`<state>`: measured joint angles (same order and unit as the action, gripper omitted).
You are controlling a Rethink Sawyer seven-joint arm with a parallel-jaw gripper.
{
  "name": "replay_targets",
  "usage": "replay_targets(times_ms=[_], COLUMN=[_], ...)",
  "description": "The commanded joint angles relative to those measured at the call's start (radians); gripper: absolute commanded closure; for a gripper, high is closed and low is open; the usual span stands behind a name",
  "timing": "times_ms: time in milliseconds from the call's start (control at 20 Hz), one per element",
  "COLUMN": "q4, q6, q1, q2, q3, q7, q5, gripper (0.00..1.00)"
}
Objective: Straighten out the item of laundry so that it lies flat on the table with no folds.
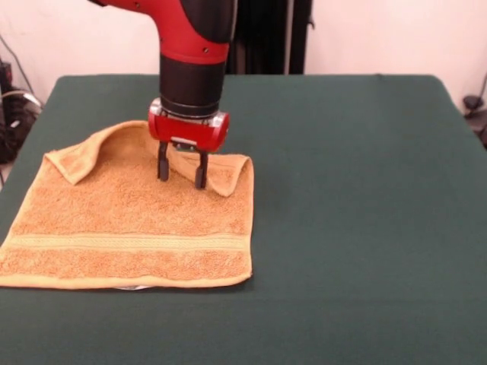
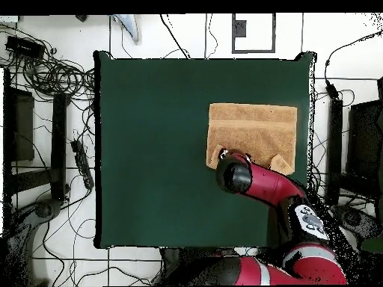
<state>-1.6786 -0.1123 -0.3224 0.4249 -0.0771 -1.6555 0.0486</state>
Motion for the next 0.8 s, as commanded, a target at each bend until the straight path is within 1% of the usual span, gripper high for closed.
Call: replay_targets(times_ms=[50,250,450,550,800], q4=[-0.010,-0.021,-0.036,-0.026,0.002], q6=[-0.085,-0.048,-0.042,-0.053,-0.084], q1=[0.206,0.229,0.238,0.196,0.175], q2=[-0.080,-0.086,-0.074,-0.067,-0.069], q3=[-0.061,-0.073,-0.067,-0.019,0.003], q7=[-0.333,-0.287,-0.262,-0.209,-0.178], q5=[-0.154,-0.160,-0.171,-0.151,-0.148], gripper=[0.00,0.00,0.00,0.00,0.00])
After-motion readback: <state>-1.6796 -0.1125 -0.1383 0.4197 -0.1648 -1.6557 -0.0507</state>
